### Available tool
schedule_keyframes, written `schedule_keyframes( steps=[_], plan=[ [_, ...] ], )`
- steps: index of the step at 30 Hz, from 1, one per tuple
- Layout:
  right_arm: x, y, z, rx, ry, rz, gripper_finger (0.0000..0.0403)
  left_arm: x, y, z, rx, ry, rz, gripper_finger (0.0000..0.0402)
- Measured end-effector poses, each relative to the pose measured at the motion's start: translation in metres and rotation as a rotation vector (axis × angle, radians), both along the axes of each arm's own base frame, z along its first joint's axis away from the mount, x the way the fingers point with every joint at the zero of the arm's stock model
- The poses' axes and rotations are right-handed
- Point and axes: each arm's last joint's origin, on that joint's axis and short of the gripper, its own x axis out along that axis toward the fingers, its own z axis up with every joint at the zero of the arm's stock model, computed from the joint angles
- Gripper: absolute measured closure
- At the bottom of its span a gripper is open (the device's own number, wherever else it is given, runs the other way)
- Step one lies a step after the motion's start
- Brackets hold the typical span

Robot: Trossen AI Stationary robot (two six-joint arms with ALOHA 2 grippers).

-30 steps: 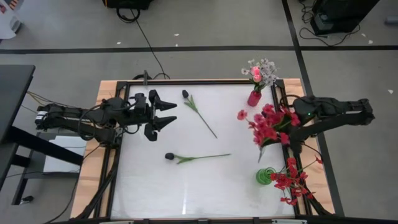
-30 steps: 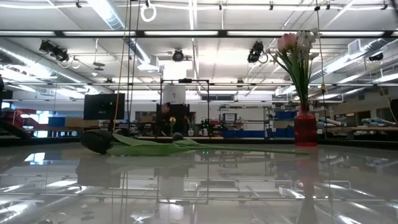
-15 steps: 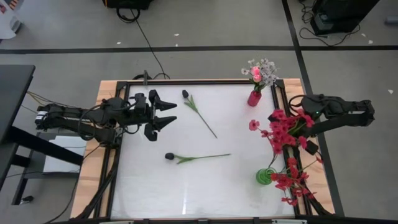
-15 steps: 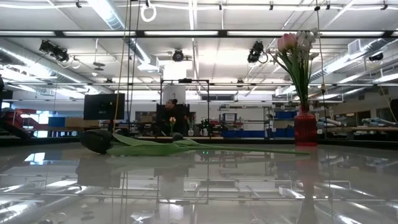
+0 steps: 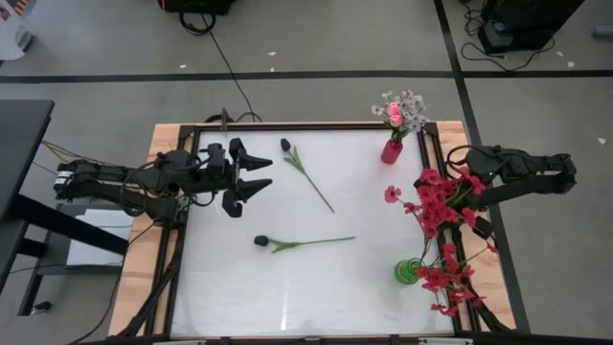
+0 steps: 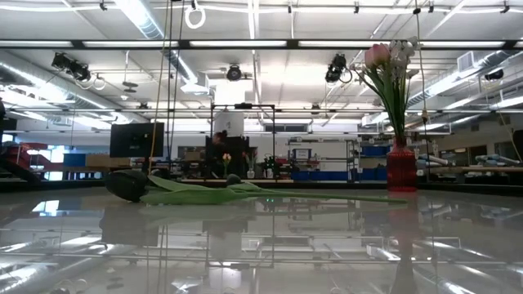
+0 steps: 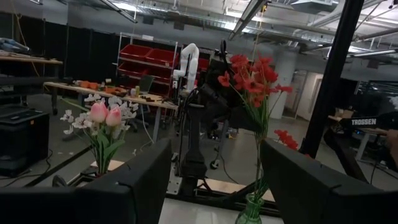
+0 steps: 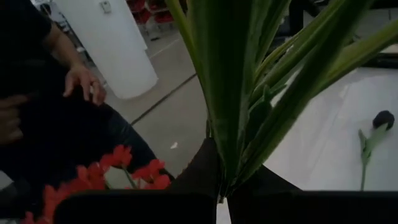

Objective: Sort flowers into vase by color
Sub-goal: Put the red flowers into the green vase

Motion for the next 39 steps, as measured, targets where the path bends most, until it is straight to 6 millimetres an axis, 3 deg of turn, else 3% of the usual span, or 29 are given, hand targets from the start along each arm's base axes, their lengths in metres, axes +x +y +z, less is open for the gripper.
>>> schedule_keyframes(
  steps=[9, 20, 24, 33, 39],
  plan=[
    [0.012, 0.005, -0.041, -0.040, 0.088, 0.019, 0.0387, 0.000, 0.000, 0.000, 0.000, 0.000, 0.000, 0.0150],
    [0.018, 0.012, -0.072, -0.097, 0.066, 0.090, 0.0375, 0.000, 0.000, 0.000, 0.000, 0.000, 0.000, 0.0150],
    [0.019, 0.014, -0.077, -0.099, 0.073, 0.104, 0.0338, 0.000, 0.000, 0.000, 0.000, 0.001, 0.000, 0.0150],
    [0.015, 0.015, -0.075, 0.012, 0.179, 0.089, 0.0207, 0.000, 0.000, 0.000, 0.000, 0.000, 0.000, 0.0150],
    [0.011, 0.014, -0.067, 0.133, 0.380, 0.048, 0.0181, 0.000, 0.000, 0.000, 0.000, 0.000, 0.000, 0.0150]
  ],
)
